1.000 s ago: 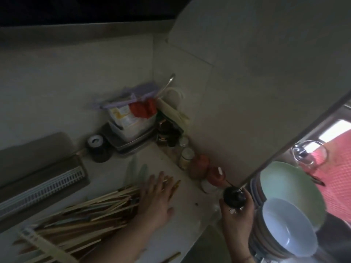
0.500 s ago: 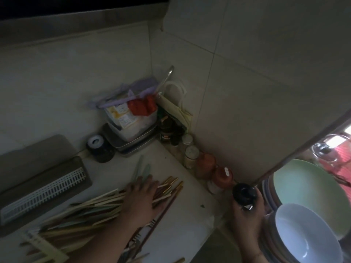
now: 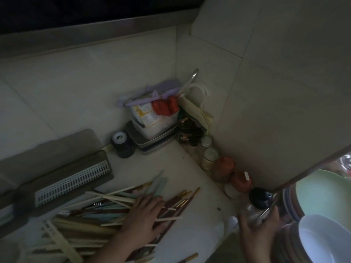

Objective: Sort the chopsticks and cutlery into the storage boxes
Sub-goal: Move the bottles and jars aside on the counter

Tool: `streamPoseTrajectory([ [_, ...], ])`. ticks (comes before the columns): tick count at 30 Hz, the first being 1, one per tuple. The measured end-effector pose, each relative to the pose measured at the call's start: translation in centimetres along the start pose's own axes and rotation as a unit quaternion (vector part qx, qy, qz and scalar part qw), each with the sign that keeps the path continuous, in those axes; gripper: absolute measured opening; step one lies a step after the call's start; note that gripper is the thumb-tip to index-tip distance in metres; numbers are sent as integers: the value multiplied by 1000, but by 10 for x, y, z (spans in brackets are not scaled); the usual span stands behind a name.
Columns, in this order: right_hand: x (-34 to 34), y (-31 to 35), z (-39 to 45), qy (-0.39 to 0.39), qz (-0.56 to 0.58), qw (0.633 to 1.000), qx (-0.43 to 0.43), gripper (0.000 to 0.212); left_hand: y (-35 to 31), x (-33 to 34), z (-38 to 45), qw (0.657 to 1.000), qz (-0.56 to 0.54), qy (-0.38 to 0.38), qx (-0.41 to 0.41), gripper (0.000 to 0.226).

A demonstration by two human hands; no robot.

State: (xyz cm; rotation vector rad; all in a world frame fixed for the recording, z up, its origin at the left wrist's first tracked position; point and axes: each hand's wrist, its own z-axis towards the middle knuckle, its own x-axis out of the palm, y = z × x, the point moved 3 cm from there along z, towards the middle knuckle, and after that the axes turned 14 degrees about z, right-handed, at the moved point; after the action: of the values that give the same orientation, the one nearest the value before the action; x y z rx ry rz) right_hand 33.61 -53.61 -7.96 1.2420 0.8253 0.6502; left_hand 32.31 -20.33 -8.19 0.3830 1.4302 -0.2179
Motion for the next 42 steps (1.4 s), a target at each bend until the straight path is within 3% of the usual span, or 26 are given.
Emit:
streamPoseTrajectory([
  [3,7,0,-31,16,-5,1000,-25,101,5,-2,-1,1000,-15,-11,-12,51],
  [6,15,2,-62,37,-8,999,-19,92,14,-3,0,997,-52,-3,-61,51],
  [9,32,20,-87,133,-73,973,-172,69,26,-9,-6,994,-78,-16,-79,49],
  [12,76,49,-110,282,-33,928,-240,47,47,-18,-34,989,-102,-44,-99,43],
  [16,152,82,-145,422,40,871,-247,31,83,-32,-102,981,-76,-61,-168,36],
  [19,204,103,-190,525,33,816,-240,57,111,-49,-157,970,-53,-82,-222,32],
  [24,279,136,-276,659,-16,699,-276,54,147,-76,-241,933,-24,-99,-344,24],
  [26,304,147,-310,681,-37,672,-289,55,157,-83,-270,907,-20,-98,-409,23],
  [30,348,170,-368,687,-27,650,-322,45,170,-91,-313,835,-81,-121,-530,22],
  [32,369,173,-385,700,-56,641,-309,58,172,-92,-325,813,-108,-147,-553,19],
  [35,395,169,-399,727,-133,580,-341,82,175,-89,-336,792,-127,-168,-573,30],
  [37,408,166,-403,733,-164,546,-372,87,178,-87,-339,787,-130,-169,-578,34],
  [40,421,162,-406,759,-159,521,-355,87,180,-85,-338,792,-129,-169,-573,21],
  [42,425,162,-404,771,-129,527,-333,85,182,-84,-336,794,-133,-158,-571,24],
])
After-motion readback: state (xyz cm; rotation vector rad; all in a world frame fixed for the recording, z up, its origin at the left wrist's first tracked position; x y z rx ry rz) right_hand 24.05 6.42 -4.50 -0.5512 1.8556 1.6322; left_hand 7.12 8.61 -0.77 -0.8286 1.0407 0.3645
